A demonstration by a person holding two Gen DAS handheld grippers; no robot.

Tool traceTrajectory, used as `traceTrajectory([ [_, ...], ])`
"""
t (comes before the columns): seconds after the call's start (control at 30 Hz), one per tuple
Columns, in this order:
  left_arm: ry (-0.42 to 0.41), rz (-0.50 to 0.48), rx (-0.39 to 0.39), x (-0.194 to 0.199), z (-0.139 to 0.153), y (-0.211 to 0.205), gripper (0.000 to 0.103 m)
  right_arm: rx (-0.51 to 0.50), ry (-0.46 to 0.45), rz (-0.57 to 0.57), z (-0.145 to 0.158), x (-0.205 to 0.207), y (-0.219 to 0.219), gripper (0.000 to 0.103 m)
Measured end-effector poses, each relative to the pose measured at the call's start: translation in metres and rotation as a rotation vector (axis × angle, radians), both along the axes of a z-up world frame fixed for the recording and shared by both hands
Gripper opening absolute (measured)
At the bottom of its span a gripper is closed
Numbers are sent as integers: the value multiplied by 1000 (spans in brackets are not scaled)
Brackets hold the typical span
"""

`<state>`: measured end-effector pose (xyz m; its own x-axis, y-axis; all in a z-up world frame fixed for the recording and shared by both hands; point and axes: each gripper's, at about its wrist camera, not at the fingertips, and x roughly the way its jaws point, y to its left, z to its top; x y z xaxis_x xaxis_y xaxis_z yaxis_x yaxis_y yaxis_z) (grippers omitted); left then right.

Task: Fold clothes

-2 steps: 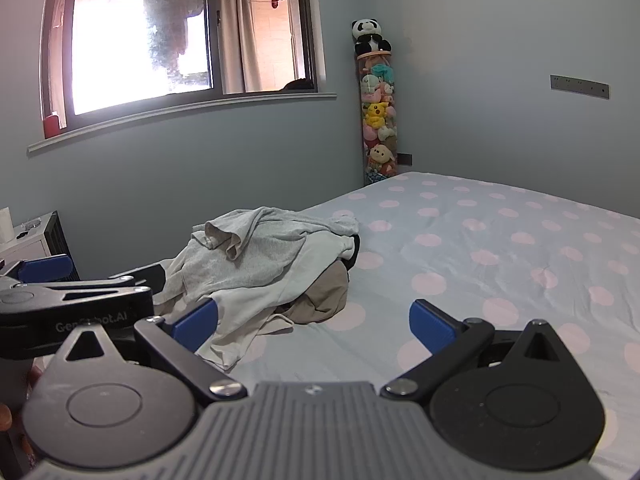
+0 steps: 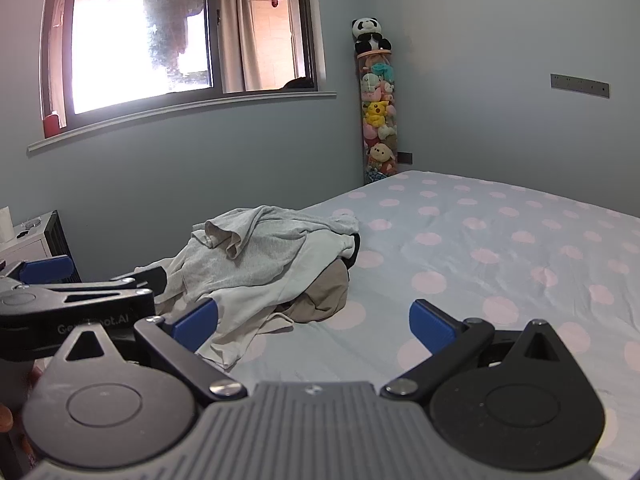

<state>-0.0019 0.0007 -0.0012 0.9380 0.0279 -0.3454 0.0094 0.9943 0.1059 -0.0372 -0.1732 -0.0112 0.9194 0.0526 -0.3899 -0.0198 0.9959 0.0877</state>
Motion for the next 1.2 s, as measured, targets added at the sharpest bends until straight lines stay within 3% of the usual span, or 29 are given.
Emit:
traceTrajectory([
  [0.2,15,4,6,0,-4,-8,103,16,-10,1,-2,-2,-5,103],
  [0.33,44,-17,-33,4,-4,0,103,26,-17,2,-3,-3,-9,102],
  [0.8,-19,-8,-43,-1,1,-3,102,44,-5,-4,-1,-1,-3,102],
  [1.2,-4,-51,-69,0,2,-1,102,62,-2,-15,0,-3,-5,102],
])
